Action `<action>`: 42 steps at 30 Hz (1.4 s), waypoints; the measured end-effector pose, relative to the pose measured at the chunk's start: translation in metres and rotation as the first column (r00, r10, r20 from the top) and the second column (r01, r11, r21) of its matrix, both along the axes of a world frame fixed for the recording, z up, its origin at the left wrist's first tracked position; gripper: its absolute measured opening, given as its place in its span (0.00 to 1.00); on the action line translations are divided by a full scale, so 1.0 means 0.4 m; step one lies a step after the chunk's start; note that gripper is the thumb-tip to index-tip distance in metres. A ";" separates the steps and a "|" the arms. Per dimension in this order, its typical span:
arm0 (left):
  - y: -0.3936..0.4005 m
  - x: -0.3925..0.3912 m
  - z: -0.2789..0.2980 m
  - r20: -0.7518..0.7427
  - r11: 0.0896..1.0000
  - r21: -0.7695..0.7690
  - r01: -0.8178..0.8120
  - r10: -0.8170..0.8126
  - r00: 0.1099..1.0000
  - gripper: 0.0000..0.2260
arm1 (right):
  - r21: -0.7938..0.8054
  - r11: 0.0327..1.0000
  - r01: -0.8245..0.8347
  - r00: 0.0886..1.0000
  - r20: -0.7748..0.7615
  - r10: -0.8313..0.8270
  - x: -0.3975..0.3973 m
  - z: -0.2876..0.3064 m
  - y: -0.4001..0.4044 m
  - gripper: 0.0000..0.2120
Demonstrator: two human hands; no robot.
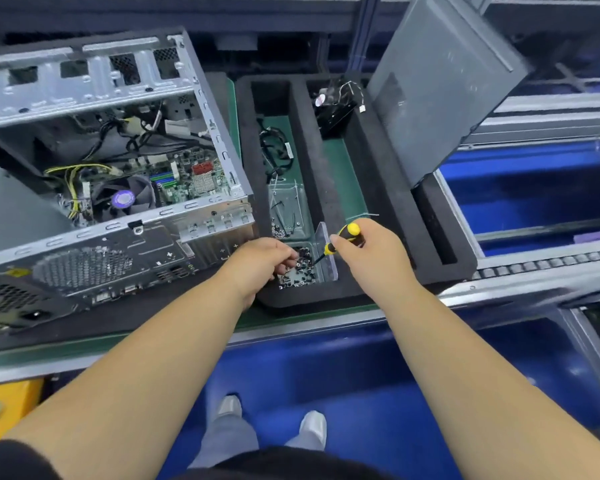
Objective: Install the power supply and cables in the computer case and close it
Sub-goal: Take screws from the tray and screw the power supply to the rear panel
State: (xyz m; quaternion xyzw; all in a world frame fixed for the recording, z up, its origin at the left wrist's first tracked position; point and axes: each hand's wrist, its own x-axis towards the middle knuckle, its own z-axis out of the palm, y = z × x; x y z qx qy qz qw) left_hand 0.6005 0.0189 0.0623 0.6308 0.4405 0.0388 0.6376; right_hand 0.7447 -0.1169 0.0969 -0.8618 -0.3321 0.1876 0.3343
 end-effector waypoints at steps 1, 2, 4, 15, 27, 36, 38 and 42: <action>-0.001 0.000 -0.005 0.003 1.000 0.007 -0.012 0.012 1.000 0.10 | -0.019 1.000 -0.024 1.000 0.005 0.024 0.005 -0.008 0.005 0.11; -0.002 -0.001 -0.010 0.008 1.000 0.013 -0.024 0.024 1.000 0.10 | -0.040 0.998 -0.049 0.999 0.012 0.049 0.010 -0.015 0.010 0.11; -0.006 -0.002 -0.018 0.018 0.999 0.019 -0.046 0.046 0.999 0.10 | -0.077 0.993 -0.094 0.995 0.026 0.096 0.014 -0.026 0.020 0.12; -0.016 -0.011 -0.024 0.035 0.992 0.023 -0.121 0.120 0.992 0.10 | -0.175 0.957 -0.230 0.965 0.089 0.248 0.016 -0.041 0.059 0.14; -0.025 -0.011 -0.020 0.012 0.989 0.031 -0.148 0.147 0.989 0.10 | -0.203 0.943 -0.264 0.954 0.089 0.287 0.018 -0.058 0.065 0.13; -0.036 -0.003 -0.002 -0.021 0.984 0.033 -0.176 0.176 0.984 0.08 | -0.128 0.962 -0.242 0.966 0.062 0.251 0.029 -0.023 0.054 0.13; -0.041 0.000 0.004 -0.033 0.982 0.028 -0.188 0.189 0.981 0.08 | -0.095 0.969 -0.229 0.971 0.043 0.234 0.036 -0.008 0.050 0.13; -0.052 0.008 0.018 -0.060 0.980 0.002 -0.198 0.198 0.978 0.10 | 0.012 0.984 -0.176 0.983 -0.053 0.176 0.051 0.031 0.039 0.10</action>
